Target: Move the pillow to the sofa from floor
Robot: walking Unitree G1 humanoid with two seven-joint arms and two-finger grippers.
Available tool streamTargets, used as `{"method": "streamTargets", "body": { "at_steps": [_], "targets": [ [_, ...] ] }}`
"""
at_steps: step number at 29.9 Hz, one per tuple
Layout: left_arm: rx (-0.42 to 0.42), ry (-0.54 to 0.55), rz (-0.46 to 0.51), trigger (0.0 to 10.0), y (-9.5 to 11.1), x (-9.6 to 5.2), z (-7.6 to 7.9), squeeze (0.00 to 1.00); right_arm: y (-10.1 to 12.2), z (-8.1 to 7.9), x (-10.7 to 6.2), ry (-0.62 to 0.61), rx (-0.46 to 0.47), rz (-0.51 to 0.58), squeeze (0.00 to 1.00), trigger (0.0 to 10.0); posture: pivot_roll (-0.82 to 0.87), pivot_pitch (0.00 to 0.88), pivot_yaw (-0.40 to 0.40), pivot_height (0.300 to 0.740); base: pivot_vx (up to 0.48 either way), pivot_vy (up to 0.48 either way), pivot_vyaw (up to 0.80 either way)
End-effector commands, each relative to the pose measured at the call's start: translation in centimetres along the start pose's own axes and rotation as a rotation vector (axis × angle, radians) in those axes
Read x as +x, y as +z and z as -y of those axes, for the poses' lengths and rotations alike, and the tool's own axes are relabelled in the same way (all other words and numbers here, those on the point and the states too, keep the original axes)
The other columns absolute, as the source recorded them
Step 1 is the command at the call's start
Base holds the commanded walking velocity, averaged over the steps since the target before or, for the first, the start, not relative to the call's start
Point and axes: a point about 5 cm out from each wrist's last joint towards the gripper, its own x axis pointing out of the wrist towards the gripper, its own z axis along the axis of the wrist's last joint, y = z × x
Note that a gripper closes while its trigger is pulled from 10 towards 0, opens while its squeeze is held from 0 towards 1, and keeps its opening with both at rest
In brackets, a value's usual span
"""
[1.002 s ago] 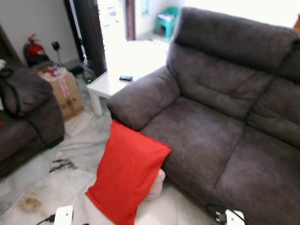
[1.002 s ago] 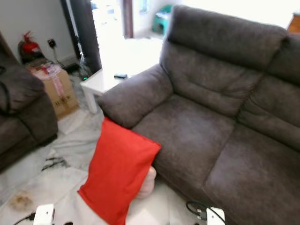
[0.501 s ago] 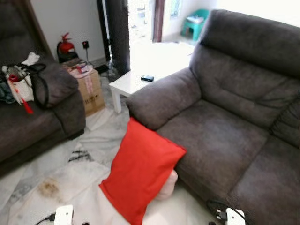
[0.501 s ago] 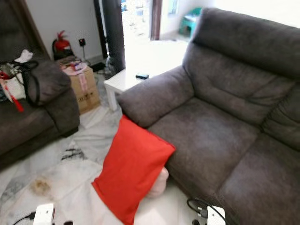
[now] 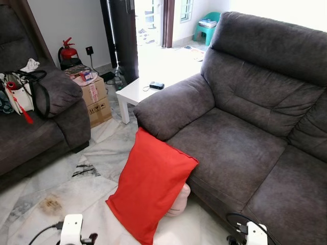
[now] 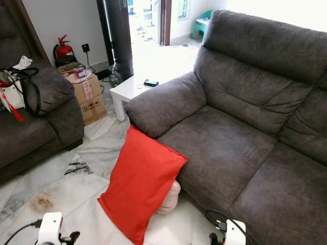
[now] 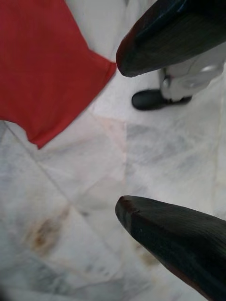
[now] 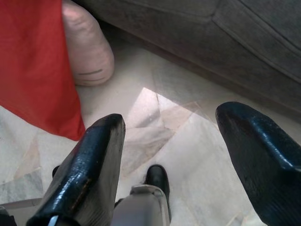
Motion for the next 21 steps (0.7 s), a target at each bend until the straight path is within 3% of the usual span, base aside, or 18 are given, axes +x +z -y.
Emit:
{"method": "streamTargets", "body": {
  "at_steps": [1,11,21],
  "targets": [
    [0.033,0.000,0.000,10.0,0.0,0.0,-0.3,0.00,0.4,-0.1,0.1,-0.006,0.017,0.002,0.00,10.0,-0.02,0.000,0.008,0.740,0.000,0.000,0.00],
    [0.051,-0.021,0.040,10.0,1.7,0.3,-0.3,0.00,1.9,-0.3,0.5,0.015,-0.018,0.031,0.00,10.0,-0.03,0.000,-0.012,0.740,0.000,0.000,0.00],
    [0.066,-0.086,0.063,10.0,2.4,0.6,1.4,0.00,3.1,1.3,0.4,-0.020,-0.013,0.074,0.00,10.0,-0.14,0.000,0.025,0.740,0.000,0.000,0.00]
  ]
}}
